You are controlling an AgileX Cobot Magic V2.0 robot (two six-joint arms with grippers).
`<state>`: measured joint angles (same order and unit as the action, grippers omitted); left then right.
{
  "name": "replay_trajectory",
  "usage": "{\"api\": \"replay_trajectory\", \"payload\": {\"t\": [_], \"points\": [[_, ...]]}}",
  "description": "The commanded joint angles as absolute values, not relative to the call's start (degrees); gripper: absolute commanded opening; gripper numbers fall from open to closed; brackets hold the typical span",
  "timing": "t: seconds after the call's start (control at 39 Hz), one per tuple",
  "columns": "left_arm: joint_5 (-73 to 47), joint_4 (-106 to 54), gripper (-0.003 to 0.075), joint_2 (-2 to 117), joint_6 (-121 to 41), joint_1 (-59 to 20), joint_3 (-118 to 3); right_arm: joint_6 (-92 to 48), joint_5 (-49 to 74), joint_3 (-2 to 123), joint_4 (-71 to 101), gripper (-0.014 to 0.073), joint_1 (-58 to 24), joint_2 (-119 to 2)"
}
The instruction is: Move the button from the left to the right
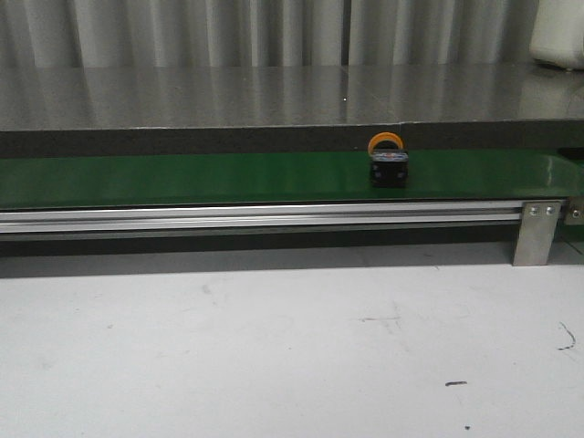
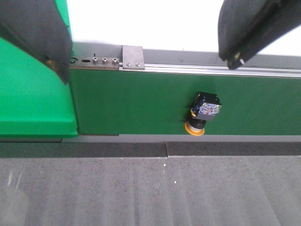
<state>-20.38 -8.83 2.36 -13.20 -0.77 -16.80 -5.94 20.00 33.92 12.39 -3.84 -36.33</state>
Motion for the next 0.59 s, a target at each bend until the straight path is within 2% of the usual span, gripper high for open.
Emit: {"api": "replay_trajectory", "payload": {"t": [0.0, 0.41, 0.56], "points": [[-15.7, -9.7, -0.0021, 3.0, -12.5, -1.1, -18.4, -6.0, 16.4, 39.2, 12.6, 0.0645, -3.9, -42.3], [-15.7, -9.7, -0.0021, 3.0, -12.5, -1.1, -18.4, -6.0, 26.6, 62.7, 14.0, 0.0645, -3.9, -75.0], [-15.7, -9.7, -0.0021, 3.0, -12.5, -1.1, -18.4, -6.0, 29.1, 69.6, 16.1, 0.0645, -3.9, -83.8]]}}
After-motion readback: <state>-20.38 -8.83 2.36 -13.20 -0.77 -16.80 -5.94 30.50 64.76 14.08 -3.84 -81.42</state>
